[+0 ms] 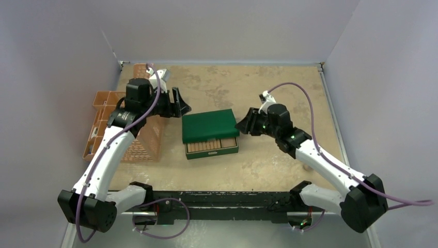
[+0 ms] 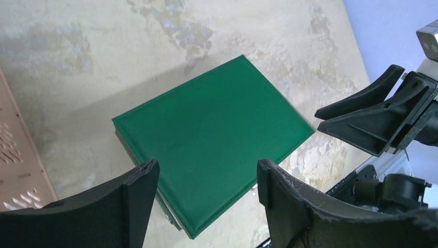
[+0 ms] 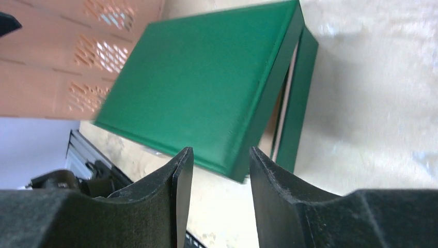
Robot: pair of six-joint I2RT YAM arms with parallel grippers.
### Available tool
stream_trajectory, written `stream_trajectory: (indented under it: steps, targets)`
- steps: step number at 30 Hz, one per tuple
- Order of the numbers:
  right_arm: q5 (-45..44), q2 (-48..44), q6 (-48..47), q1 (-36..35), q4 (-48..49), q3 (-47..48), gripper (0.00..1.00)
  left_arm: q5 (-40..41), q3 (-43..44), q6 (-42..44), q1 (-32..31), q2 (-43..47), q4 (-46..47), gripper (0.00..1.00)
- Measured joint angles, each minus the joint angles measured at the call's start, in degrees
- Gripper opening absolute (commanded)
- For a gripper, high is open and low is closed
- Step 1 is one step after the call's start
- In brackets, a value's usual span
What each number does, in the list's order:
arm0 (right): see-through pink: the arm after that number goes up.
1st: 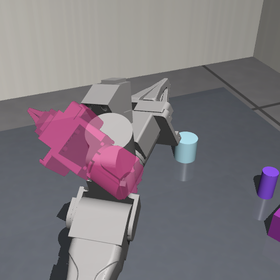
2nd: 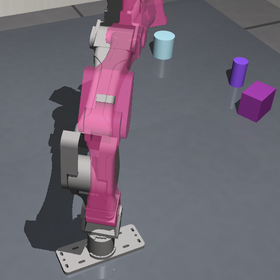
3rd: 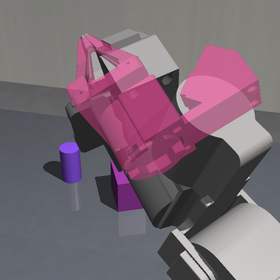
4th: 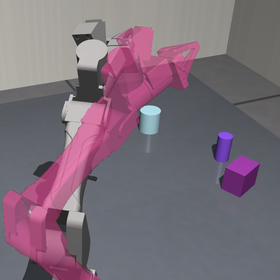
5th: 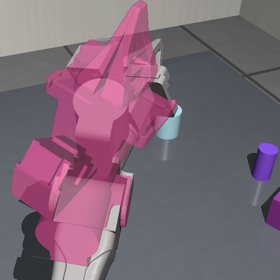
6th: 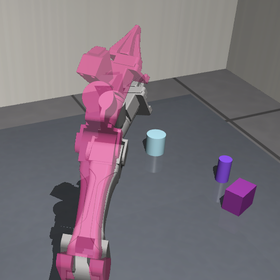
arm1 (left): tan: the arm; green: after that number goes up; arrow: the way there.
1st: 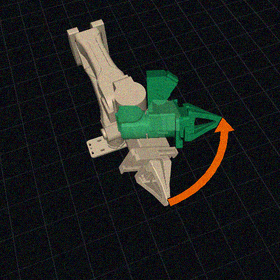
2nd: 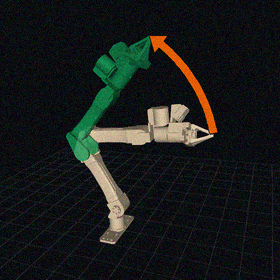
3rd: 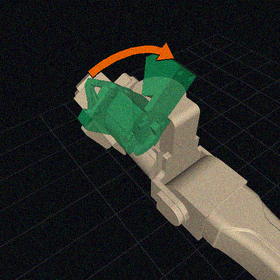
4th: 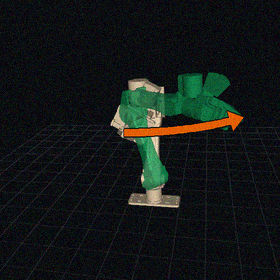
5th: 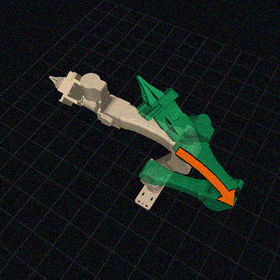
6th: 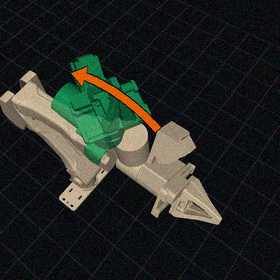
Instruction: Organize the mixed jewelry
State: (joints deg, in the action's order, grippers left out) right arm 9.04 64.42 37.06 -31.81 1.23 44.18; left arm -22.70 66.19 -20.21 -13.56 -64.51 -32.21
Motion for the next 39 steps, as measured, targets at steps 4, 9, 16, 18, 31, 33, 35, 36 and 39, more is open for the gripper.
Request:
stream_trajectory:
  steps: [4, 9, 16, 18, 31, 33, 35, 36, 39]
  targets:
    - [2.2, -4.4, 0.2, 0.1, -3.6, -4.1, 0.47, -0.5, -3.3, -1.9, 0.0, 1.2, -1.7, 0.6]
    - [4.2, -6.1, 0.0, 0.1, -5.8, -5.4, 0.53, -0.5, -8.8, -4.8, -0.4, 1.4, -4.3, 0.59]
    - [4.1, 0.1, -1.1, 0.0, -4.9, -5.4, 0.53, 9.6, -12.5, -10.8, -10.5, 1.3, -6.9, 0.59]
    - [4.0, 2.6, -1.3, 0.0, -5.0, -5.4, 0.53, 11.9, -13.9, -12.8, -12.0, 1.1, -6.9, 0.59]
    - [4.1, 5.1, 0.3, 0.0, -1.1, -9.2, 0.43, 15.2, -19.6, -16.9, -12.0, -5.0, -6.5, 0.44]
    - [4.0, 5.2, 0.7, 0.0, -0.7, -9.3, 0.4, 14.8, -19.6, -17.1, -12.0, -5.2, -6.3, 0.41]
    - [4.1, 5.6, 1.1, -0.1, -0.2, -9.4, 0.36, 14.3, -19.6, -17.3, -12.0, -5.5, -6.0, 0.38]
    - [4.2, 5.7, 1.4, -0.1, 0.0, -9.4, 0.36, 14.1, -19.6, -17.4, -12.0, -5.6, -5.9, 0.38]
    - [4.3, 6.1, 2.1, -0.1, 0.6, -9.4, 0.35, 13.9, -19.4, -17.7, -12.0, -5.8, -5.9, 0.38]
